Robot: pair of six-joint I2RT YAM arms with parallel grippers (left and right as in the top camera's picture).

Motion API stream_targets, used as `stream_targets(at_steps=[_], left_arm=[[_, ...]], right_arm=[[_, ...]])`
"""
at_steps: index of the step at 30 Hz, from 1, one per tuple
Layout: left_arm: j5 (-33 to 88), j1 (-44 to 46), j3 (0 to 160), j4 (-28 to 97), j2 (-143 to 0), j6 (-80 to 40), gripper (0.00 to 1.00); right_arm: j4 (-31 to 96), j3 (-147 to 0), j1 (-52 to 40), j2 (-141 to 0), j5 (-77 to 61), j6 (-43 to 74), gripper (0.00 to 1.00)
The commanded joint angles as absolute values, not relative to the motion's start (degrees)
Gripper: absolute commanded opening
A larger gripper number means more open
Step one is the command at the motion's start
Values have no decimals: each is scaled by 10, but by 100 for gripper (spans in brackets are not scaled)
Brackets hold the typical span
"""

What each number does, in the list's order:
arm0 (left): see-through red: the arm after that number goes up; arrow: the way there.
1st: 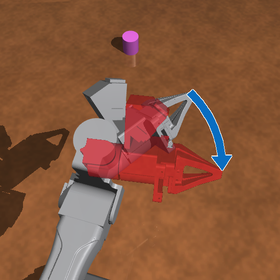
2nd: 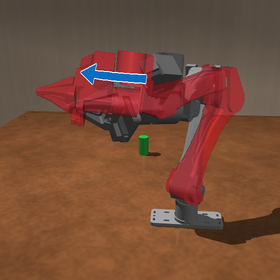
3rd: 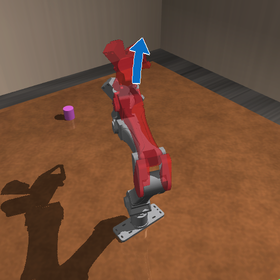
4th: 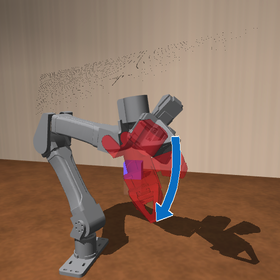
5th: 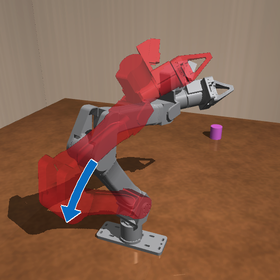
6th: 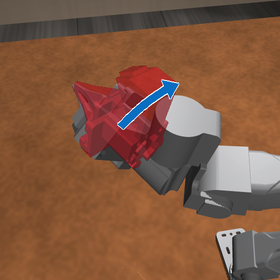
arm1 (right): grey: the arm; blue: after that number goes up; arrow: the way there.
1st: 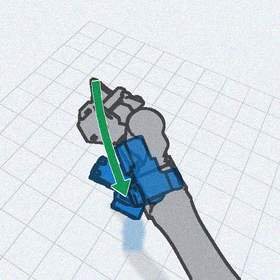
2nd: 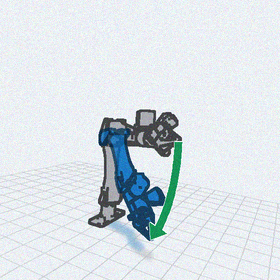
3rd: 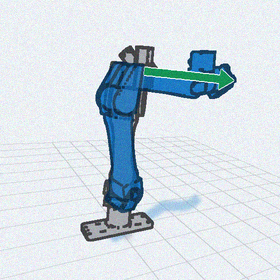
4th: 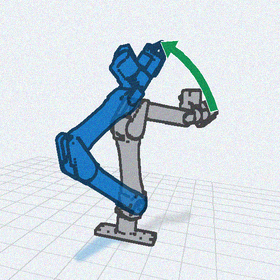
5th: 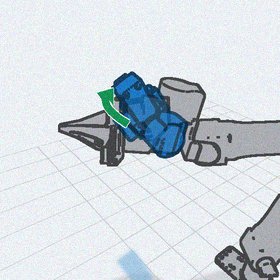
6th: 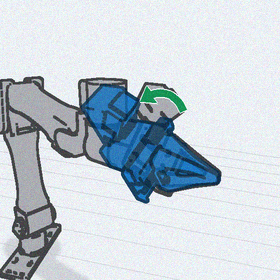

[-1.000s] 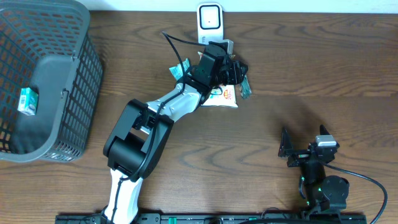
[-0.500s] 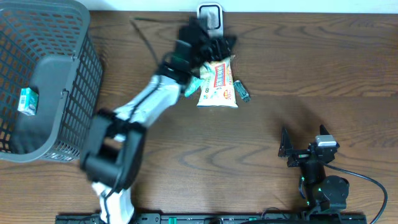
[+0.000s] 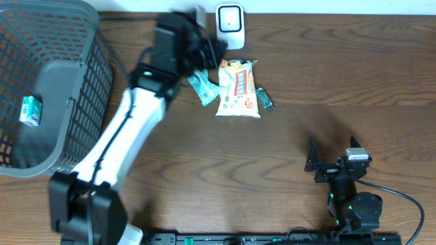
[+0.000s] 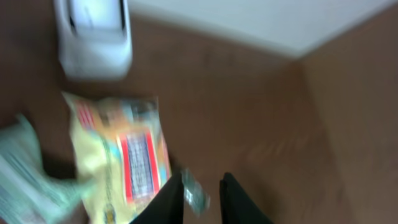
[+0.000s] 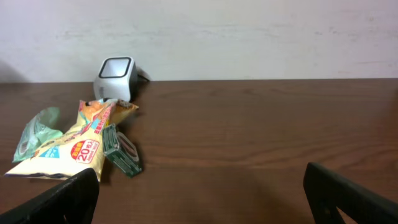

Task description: Scan the item barcode

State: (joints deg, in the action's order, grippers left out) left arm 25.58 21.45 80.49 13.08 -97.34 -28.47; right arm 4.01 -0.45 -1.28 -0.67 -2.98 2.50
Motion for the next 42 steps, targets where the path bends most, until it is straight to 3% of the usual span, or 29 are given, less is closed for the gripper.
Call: stream_targets(at_steps=[1,5,7,10,16,42], left_arm=[[263,269,801,145,-1010,-293,19],[253,325,801,125,-1050,-301,19],[209,349,801,125,-1072,-338,8],[120,374,801,134,-1111,-418,8],[113,375,801,125,-1167,-501,8],[112,394,801,-24,-1202,-489,9]], right_arm=[[42,-3,-15,-3,-30,20,99],[42,-3,-15,-3,-30,21,99],[42,-3,-15,-3,-30,21,99],[42,-3,-15,-3,-30,21,99],[42,-3,-15,-3,-30,21,99],[42,-3,-15,-3,-30,21,99]])
